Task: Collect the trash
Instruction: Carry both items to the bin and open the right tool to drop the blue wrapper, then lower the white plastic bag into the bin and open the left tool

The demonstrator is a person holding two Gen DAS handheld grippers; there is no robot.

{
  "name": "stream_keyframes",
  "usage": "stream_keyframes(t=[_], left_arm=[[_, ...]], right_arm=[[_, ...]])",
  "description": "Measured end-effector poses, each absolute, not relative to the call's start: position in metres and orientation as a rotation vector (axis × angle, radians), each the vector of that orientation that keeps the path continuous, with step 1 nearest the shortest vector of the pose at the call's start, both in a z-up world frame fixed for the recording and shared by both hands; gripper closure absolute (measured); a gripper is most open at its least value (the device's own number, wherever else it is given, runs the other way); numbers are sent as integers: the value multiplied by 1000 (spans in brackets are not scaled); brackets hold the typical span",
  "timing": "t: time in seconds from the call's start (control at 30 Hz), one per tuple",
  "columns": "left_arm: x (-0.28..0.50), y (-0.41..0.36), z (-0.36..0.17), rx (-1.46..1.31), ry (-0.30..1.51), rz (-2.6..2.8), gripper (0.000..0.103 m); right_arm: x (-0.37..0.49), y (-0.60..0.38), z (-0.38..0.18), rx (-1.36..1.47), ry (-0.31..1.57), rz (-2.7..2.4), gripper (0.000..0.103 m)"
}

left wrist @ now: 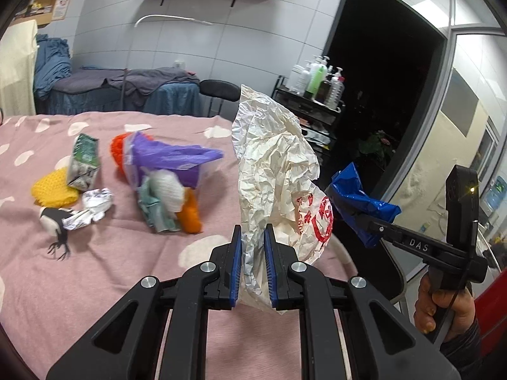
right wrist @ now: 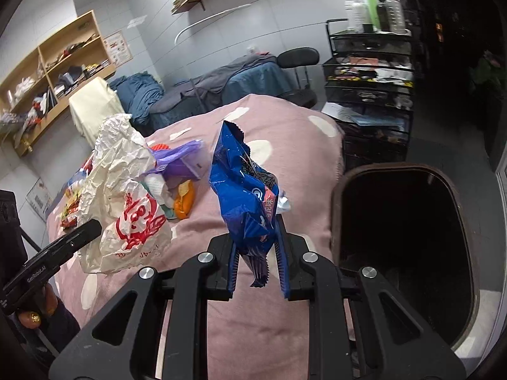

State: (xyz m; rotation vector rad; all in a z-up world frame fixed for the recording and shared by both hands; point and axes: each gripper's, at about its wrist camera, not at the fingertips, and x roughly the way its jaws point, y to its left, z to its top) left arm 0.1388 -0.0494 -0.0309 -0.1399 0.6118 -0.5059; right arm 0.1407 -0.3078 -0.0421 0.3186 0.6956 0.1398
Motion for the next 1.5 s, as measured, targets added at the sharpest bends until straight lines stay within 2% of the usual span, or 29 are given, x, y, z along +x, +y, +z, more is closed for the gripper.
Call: stream_keyframes(t=[0.43,1.0,1.07,1.1,1.17,1.27,1.33,1.5], left_arm=[[137,-123,-22,-69,601,-667,89],[141,-170,-36,-25,655,-739,89],[141,-172,-37,-24,662,-740,89],[142,-172,-38,-25,666,-741,89],[143,-172,-39,-24,673,-740,89],[144,-174,-42,-22,682,-739,89],[144,-174,-43,-19,687,-737,89],[143,-176,-45,-16,697,-736,89]], right_arm=[[105,-358,-45,311,663,-53,81],[120,-410,-120,447,849,-201,81],[119,-412,-126,460,861,-203,75],[123,-412,-128,464,864,-203,69],[122,-413,-131,476,865,-208,44],[117,-410,-132,481,853,-203,28],[116,-409,-130,475,845,-201,23],[109,-408,-115,469,794,-214,19]])
